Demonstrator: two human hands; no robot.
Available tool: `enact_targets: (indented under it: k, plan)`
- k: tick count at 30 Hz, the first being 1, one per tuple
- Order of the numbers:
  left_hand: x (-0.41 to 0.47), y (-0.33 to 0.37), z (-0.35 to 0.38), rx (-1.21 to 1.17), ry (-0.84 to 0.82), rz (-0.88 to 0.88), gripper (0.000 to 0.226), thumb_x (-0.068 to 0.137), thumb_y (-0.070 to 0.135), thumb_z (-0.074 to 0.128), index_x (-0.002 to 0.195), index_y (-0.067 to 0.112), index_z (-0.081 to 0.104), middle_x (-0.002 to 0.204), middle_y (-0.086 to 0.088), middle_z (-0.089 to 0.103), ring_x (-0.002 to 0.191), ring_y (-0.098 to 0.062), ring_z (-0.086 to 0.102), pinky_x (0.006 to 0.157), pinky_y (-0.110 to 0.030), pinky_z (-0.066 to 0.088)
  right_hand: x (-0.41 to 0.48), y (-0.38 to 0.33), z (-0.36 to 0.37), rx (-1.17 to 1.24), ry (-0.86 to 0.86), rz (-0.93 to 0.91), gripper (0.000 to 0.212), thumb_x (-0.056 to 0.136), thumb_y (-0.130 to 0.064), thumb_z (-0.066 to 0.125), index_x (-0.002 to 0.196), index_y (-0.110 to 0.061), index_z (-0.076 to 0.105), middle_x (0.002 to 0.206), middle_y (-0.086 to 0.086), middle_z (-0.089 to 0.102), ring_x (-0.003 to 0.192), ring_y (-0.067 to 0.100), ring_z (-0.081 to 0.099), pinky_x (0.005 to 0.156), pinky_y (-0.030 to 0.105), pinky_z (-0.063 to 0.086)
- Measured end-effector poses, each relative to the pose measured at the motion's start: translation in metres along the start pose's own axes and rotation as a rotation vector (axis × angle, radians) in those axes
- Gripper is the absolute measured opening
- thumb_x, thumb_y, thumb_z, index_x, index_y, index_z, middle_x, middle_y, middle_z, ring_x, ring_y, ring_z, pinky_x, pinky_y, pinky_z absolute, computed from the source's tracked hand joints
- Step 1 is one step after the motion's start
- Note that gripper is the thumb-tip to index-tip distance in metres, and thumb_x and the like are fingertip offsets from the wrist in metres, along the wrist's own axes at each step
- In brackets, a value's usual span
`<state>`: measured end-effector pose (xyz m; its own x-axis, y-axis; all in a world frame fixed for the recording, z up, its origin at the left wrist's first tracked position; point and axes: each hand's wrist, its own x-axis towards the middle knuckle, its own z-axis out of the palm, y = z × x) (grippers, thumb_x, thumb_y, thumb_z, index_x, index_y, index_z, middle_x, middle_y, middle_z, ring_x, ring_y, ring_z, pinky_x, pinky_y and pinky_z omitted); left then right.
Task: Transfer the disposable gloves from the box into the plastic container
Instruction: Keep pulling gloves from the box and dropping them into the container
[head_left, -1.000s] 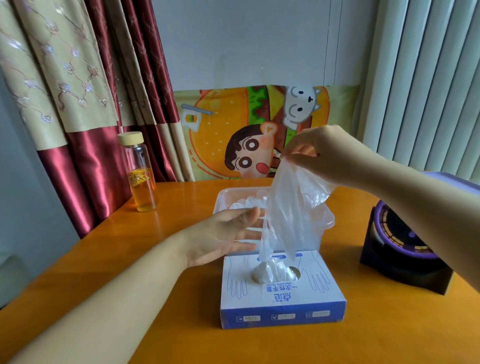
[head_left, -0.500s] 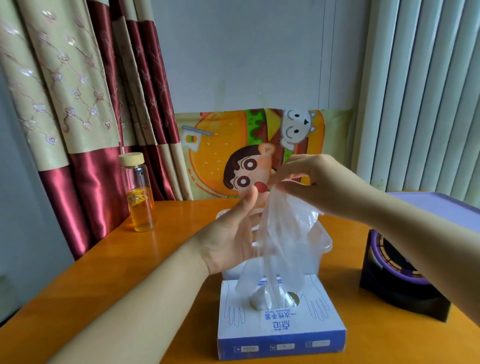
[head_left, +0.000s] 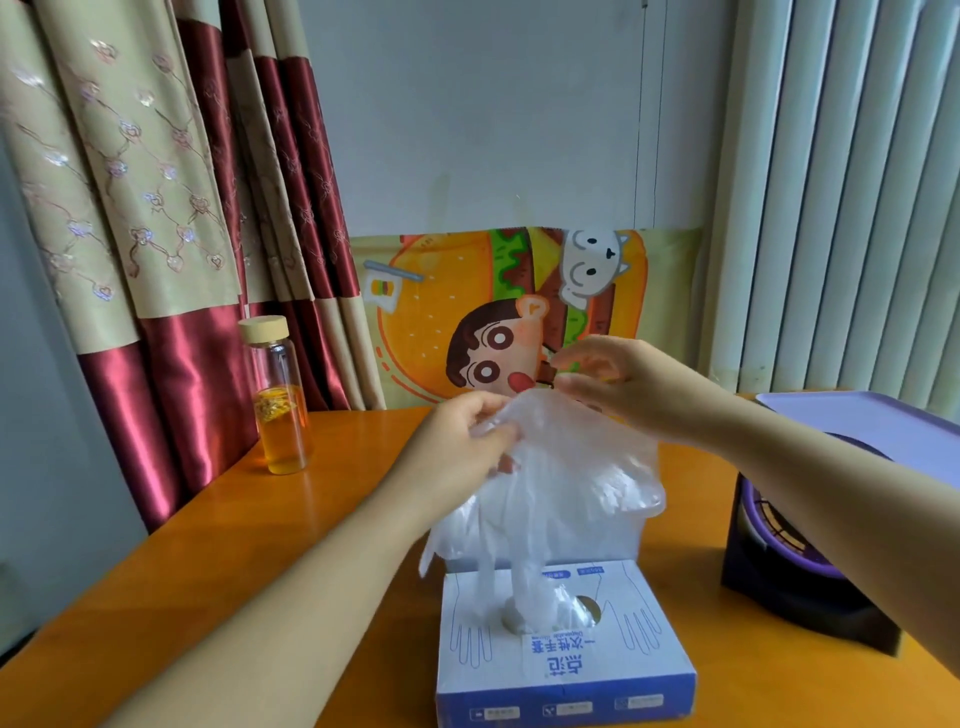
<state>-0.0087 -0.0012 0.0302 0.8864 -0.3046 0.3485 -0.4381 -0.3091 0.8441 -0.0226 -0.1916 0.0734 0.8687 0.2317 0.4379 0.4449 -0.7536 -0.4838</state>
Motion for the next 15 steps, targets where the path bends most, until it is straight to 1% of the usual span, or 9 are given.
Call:
enact_targets:
  k: [3, 5, 6, 7, 8, 10, 11, 13, 15]
  plan:
    - [0.007, -0.007, -0.015, -0.089, 0.027, -0.143, 0.016, 0.097, 0.019, 0.053, 0.103, 0.012, 0.066, 0.096, -0.005, 0.071, 0.069, -0.006, 0.067, 0.060, -0.015, 0.053, -0.008, 0.000, -0.008, 0.164, -0.043, -0.014, 0.048, 0.073, -0.049, 0.061, 0.114, -0.026, 0.053, 0.110, -0.017, 0.058, 0.103, -0.005, 0.056, 0.081, 0.012, 0.049]
    - [0.008, -0.009, -0.021, -0.206, 0.017, -0.257, 0.020, 0.098, 0.020, 0.053, 0.102, 0.007, 0.067, 0.092, -0.007, 0.072, 0.067, -0.008, 0.069, 0.057, -0.016, 0.053, -0.012, -0.003, -0.010, 0.123, -0.074, -0.058, 0.049, 0.068, -0.049, 0.068, 0.110, -0.026, 0.056, 0.118, -0.014, 0.055, 0.112, -0.002, 0.052, 0.092, 0.020, 0.045]
    - [0.009, -0.011, -0.024, -0.277, -0.001, -0.318, 0.021, 0.097, 0.021, 0.055, 0.103, 0.006, 0.068, 0.091, -0.008, 0.072, 0.068, -0.012, 0.069, 0.061, -0.021, 0.056, -0.014, -0.005, -0.009, 0.064, -0.087, -0.093, 0.042, 0.069, -0.047, 0.071, 0.103, -0.028, 0.058, 0.125, -0.013, 0.052, 0.117, -0.001, 0.048, 0.098, 0.022, 0.041]
    - [0.009, -0.013, -0.026, -0.344, -0.022, -0.369, 0.023, 0.095, 0.022, 0.057, 0.105, 0.004, 0.068, 0.090, -0.009, 0.072, 0.073, -0.018, 0.069, 0.069, -0.029, 0.057, -0.017, -0.007, -0.008, -0.006, -0.097, -0.133, 0.030, 0.071, -0.044, 0.074, 0.094, -0.030, 0.060, 0.134, -0.013, 0.046, 0.123, 0.000, 0.043, 0.103, 0.023, 0.037]
    - [0.010, -0.015, -0.028, -0.405, -0.045, -0.407, 0.028, 0.092, 0.024, 0.061, 0.108, 0.004, 0.068, 0.092, -0.011, 0.071, 0.080, -0.024, 0.067, 0.076, -0.036, 0.054, -0.020, -0.008, -0.005, -0.086, -0.101, -0.178, 0.022, 0.073, -0.041, 0.075, 0.085, -0.032, 0.059, 0.141, -0.012, 0.039, 0.128, 0.001, 0.036, 0.106, 0.023, 0.032]
    - [0.011, -0.022, -0.034, -0.445, -0.089, -0.441, 0.043, 0.081, 0.032, 0.067, 0.113, 0.004, 0.067, 0.100, -0.014, 0.070, 0.090, -0.030, 0.061, 0.085, -0.042, 0.049, -0.025, -0.008, 0.002, -0.235, -0.086, -0.280, 0.016, 0.075, -0.043, 0.073, 0.078, -0.033, 0.060, 0.149, -0.013, 0.028, 0.136, 0.003, 0.024, 0.108, 0.023, 0.024]
    - [0.012, -0.025, -0.037, -0.438, -0.114, -0.451, 0.049, 0.078, 0.035, 0.068, 0.116, 0.005, 0.067, 0.106, -0.015, 0.069, 0.096, -0.032, 0.060, 0.090, -0.043, 0.047, -0.025, -0.008, 0.005, -0.287, -0.072, -0.313, 0.014, 0.076, -0.045, 0.071, 0.079, -0.033, 0.063, 0.150, -0.013, 0.026, 0.137, 0.004, 0.021, 0.108, 0.023, 0.022]
    - [0.014, -0.031, -0.042, -0.444, -0.199, -0.474, 0.050, 0.082, 0.040, 0.064, 0.121, 0.007, 0.065, 0.118, -0.017, 0.066, 0.110, -0.036, 0.058, 0.102, -0.048, 0.041, -0.022, -0.009, 0.008, -0.342, -0.045, -0.333, 0.013, 0.080, -0.044, 0.068, 0.089, -0.033, 0.069, 0.151, -0.012, 0.025, 0.137, 0.006, 0.020, 0.108, 0.023, 0.018]
    - [0.016, -0.035, -0.046, -0.483, -0.266, -0.478, 0.050, 0.087, 0.044, 0.061, 0.124, 0.010, 0.064, 0.126, -0.018, 0.061, 0.113, -0.036, 0.051, 0.108, -0.052, 0.034, -0.013, -0.009, 0.010, -0.351, -0.029, -0.317, 0.018, 0.085, -0.037, 0.066, 0.101, -0.033, 0.070, 0.146, -0.011, 0.037, 0.133, 0.008, 0.031, 0.108, 0.024, 0.024]
